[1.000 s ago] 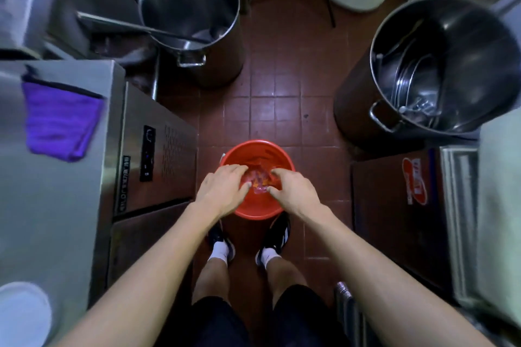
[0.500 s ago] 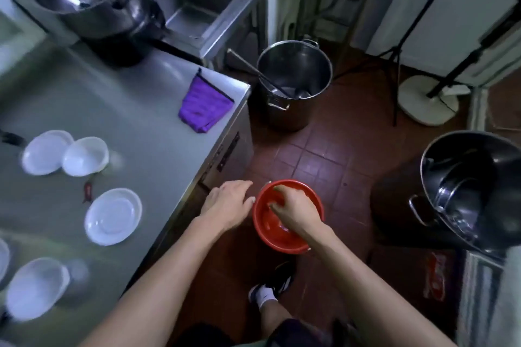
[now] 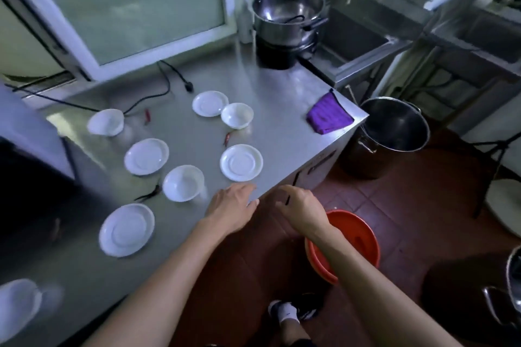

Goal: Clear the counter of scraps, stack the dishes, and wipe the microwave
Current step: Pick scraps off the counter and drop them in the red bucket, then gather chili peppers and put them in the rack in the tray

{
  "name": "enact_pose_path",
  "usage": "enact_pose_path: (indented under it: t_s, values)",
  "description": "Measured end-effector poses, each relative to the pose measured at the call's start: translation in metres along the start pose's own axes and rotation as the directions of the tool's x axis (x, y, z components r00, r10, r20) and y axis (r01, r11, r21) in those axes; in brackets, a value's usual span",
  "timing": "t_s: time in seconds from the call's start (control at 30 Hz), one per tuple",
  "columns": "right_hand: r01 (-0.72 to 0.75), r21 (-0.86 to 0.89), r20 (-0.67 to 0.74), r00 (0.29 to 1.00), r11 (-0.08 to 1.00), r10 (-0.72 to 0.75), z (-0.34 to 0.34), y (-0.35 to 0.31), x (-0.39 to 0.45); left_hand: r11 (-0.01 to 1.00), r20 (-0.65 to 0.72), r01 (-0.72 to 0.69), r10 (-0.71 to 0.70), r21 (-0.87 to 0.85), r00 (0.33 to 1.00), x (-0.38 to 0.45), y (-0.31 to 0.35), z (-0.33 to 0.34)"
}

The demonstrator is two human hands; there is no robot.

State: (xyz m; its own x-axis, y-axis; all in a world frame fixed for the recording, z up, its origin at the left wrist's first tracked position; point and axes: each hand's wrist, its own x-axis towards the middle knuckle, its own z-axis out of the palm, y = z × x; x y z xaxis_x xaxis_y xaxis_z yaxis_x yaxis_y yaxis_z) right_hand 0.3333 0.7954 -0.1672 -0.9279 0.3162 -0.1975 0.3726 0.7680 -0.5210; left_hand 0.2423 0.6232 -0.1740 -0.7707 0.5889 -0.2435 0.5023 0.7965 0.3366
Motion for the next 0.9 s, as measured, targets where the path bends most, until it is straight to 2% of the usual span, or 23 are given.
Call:
enact_pose_path:
  t_s: [0.4,0.57,0.9]
  values:
    - [0.264,-0.077,0.116,0.960,0.961,-0.254,0.071,-0.180,-0.053,0.989,-0.240,0.134,-0.145,-0.058,0.960,-0.162,-0.148,-0.067]
    - [0.394,-0.060,0.153,0.911,0.917,-0.382,0.101,-0.252,-0.065,0.944,-0.324,0.278,-0.323,-0.179,0.889,-0.227,-0.201,-0.080]
    - [0.651,-0.024,0.282,0.732,0.759,-0.620,0.166,-0.390,-0.060,0.845,-0.431,0.463,-0.534,-0.267,0.727,-0.318,-0.309,-0.104]
